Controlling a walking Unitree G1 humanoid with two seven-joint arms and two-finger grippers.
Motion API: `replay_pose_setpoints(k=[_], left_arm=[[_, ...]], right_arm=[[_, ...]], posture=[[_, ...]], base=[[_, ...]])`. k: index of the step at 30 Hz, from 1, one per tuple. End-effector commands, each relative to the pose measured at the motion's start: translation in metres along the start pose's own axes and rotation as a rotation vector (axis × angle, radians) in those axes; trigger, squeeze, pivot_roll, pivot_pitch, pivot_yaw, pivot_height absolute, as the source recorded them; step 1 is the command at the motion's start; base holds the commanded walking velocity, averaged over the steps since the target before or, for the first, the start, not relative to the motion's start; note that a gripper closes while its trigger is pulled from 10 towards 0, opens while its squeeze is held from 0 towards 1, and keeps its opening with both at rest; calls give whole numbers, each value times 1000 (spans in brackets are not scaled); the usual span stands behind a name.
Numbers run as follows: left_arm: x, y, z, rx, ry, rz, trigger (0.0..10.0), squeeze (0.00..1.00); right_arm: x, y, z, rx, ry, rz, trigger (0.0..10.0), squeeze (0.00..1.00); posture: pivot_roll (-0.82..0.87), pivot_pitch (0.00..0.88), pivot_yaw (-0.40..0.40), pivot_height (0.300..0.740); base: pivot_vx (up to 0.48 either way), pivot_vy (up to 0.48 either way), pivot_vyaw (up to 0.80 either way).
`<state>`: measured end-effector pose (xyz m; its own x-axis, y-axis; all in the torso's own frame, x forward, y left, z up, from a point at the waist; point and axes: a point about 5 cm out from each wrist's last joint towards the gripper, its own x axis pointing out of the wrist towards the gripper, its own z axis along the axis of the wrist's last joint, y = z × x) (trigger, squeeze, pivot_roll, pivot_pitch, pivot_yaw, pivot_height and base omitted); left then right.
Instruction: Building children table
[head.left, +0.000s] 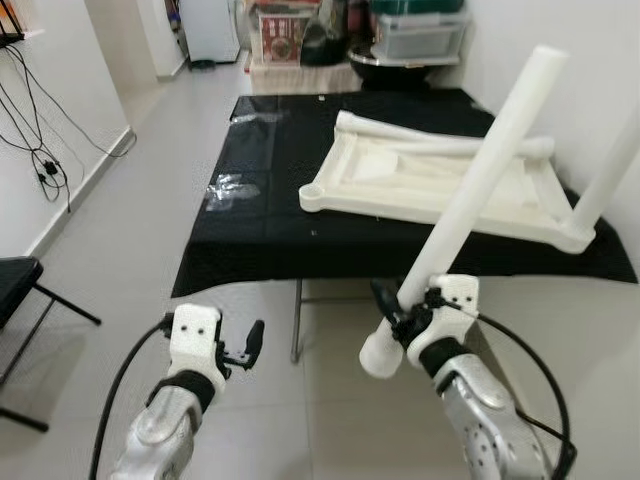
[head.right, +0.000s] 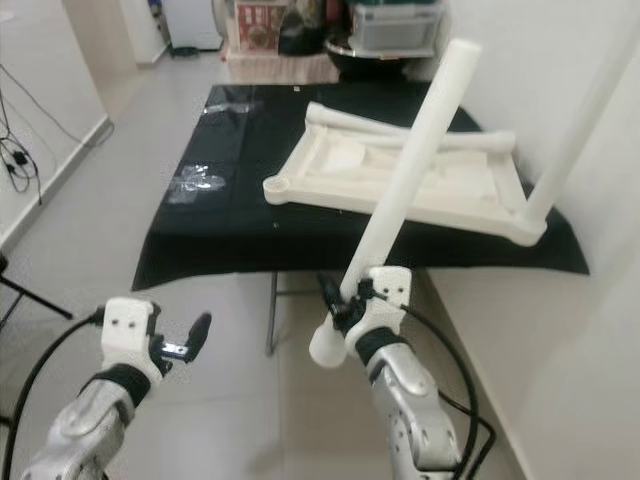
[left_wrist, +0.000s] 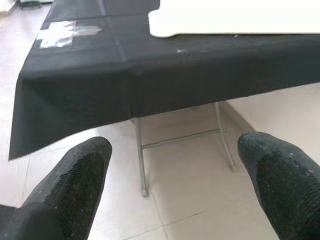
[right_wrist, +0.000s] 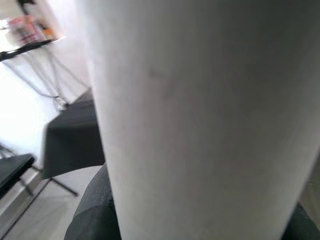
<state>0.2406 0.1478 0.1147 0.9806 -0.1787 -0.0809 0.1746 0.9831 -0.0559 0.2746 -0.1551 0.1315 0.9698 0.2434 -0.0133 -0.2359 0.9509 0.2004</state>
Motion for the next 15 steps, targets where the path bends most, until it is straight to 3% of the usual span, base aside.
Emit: replay_pose_setpoints(k=[1, 15], left_arm=[[-1, 4, -2, 1, 3, 13, 10000, 0], [0, 5, -2, 9, -1, 12, 10000, 0]], right_arm=[[3, 7, 1, 5, -15, 20, 10000, 0], [4, 8, 1, -7, -16, 27, 10000, 0]], posture=[[-42, 58, -7, 740], [-43, 57, -6, 740]], base=[[0, 0, 0], [0, 0, 0]])
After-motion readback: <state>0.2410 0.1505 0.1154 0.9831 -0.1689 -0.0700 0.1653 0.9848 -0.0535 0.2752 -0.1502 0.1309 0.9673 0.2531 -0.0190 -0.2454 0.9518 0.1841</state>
